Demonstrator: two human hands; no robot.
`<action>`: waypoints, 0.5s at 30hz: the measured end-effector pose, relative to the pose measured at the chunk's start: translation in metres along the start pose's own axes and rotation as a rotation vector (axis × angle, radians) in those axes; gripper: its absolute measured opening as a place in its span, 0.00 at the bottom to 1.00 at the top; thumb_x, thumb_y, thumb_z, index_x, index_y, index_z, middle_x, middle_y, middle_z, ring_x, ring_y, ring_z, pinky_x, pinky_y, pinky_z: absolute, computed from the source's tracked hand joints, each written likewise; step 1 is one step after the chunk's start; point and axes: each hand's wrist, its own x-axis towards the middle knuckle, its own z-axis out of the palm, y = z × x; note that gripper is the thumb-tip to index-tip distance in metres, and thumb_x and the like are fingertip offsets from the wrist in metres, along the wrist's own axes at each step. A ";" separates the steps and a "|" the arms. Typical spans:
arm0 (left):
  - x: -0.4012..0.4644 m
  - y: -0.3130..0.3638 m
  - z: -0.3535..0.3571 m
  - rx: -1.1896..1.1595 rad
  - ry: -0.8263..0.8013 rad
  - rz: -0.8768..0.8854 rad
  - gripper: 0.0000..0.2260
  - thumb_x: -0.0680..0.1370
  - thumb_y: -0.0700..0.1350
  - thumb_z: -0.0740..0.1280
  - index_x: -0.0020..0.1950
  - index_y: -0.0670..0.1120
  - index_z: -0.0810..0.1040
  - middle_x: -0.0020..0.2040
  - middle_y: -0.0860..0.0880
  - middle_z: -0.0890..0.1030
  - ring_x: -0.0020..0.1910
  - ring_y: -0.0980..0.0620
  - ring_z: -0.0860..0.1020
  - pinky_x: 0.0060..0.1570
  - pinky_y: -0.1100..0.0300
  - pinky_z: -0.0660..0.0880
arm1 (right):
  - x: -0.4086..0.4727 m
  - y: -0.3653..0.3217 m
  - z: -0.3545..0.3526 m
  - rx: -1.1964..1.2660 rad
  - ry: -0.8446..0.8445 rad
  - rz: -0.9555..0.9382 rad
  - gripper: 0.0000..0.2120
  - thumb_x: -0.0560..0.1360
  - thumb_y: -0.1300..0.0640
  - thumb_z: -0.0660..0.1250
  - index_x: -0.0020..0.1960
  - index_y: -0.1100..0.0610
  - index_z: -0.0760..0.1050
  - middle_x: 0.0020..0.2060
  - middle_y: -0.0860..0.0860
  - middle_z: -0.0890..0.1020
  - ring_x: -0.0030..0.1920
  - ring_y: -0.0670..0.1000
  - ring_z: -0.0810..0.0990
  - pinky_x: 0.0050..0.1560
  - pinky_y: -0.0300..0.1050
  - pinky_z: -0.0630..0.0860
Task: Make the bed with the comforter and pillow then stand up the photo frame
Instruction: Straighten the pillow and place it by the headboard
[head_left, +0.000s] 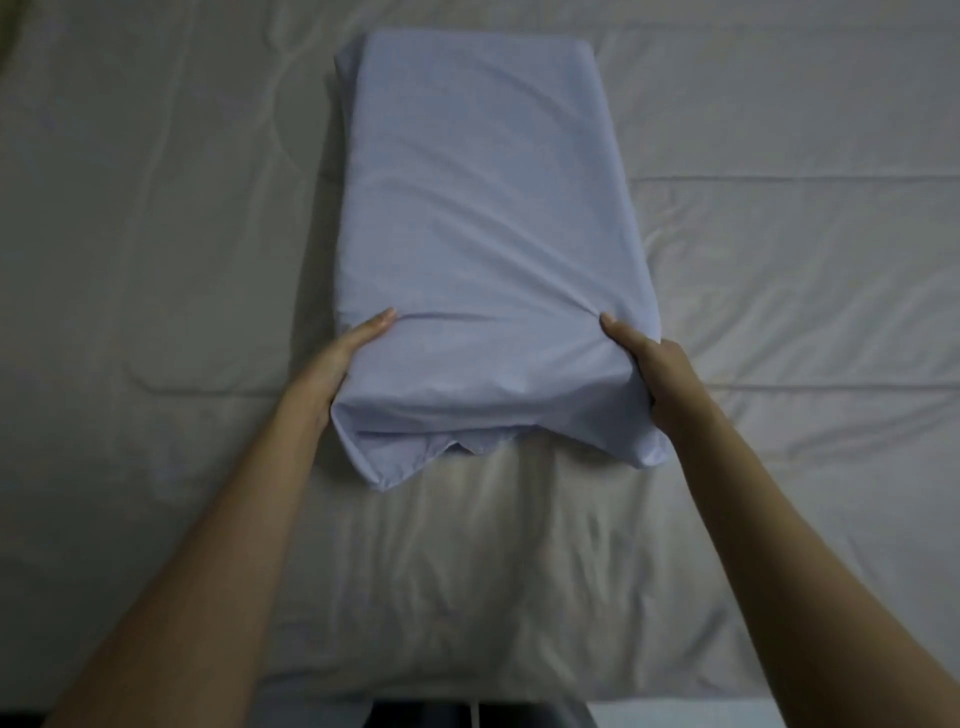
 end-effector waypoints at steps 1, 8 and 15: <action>-0.016 -0.008 -0.004 0.004 0.004 -0.025 0.26 0.69 0.55 0.75 0.61 0.42 0.79 0.53 0.48 0.84 0.52 0.51 0.82 0.60 0.55 0.76 | -0.016 0.010 -0.003 -0.001 0.009 0.001 0.35 0.67 0.44 0.75 0.67 0.61 0.72 0.59 0.50 0.78 0.53 0.50 0.76 0.53 0.42 0.69; -0.085 -0.096 -0.042 0.066 0.112 -0.078 0.33 0.62 0.52 0.79 0.63 0.41 0.76 0.52 0.50 0.83 0.50 0.55 0.81 0.50 0.63 0.74 | -0.101 0.097 -0.021 -0.082 -0.011 0.011 0.33 0.66 0.39 0.74 0.67 0.51 0.73 0.59 0.44 0.80 0.57 0.45 0.78 0.57 0.42 0.72; -0.091 -0.134 -0.061 0.163 0.139 0.021 0.41 0.50 0.55 0.79 0.60 0.41 0.77 0.53 0.51 0.83 0.51 0.55 0.81 0.58 0.57 0.73 | -0.117 0.137 -0.014 -0.069 0.055 -0.006 0.29 0.73 0.39 0.66 0.69 0.51 0.69 0.60 0.45 0.75 0.59 0.49 0.74 0.60 0.45 0.69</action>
